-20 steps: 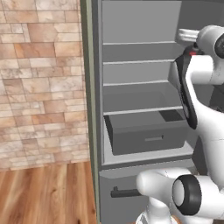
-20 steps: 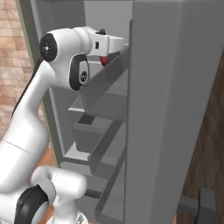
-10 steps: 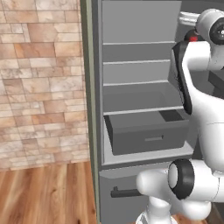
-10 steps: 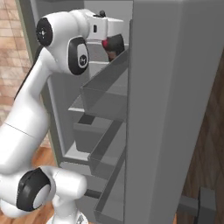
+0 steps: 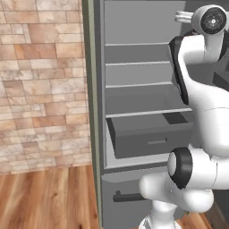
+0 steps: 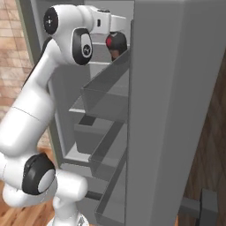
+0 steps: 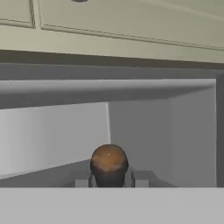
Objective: Place the liquors on the top shelf of the fridge to keep them out of children's reach, and place the cucumber on lower shelves for easy access.
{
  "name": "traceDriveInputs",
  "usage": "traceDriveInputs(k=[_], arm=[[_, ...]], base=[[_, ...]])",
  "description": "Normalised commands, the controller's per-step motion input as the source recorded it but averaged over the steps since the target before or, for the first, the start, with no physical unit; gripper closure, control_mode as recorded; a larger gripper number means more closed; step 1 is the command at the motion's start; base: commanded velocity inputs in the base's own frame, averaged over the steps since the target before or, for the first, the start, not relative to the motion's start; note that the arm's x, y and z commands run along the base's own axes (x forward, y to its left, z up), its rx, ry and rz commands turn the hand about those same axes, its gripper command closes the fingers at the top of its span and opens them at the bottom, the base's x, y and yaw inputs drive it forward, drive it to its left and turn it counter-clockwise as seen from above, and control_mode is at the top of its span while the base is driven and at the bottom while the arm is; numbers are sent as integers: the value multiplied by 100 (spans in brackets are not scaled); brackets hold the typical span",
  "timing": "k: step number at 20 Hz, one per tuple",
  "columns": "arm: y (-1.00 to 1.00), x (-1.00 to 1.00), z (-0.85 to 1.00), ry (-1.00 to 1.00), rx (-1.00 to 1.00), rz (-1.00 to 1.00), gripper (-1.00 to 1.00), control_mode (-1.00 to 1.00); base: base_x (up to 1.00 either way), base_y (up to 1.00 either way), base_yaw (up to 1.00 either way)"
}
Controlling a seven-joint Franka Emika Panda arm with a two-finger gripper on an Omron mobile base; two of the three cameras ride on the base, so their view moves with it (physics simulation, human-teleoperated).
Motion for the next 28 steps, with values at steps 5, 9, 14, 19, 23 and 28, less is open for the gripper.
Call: traceDriveInputs(k=[5,9,14,19,23,28], arm=[[-5,47,-33,0,3,-1,100,-100],[-14,50,-23,0,5,0,100,-100],[-15,49,-19,0,4,0,100,-100],[-14,47,-11,0,1,0,100,-100],[-14,49,0,0,2,0,100,-100],[-15,48,0,0,2,0,100,-100]], base=[[0,0,0],[0,0,0],[0,0,0],[0,0,0],[0,0,0],[0,0,0]])
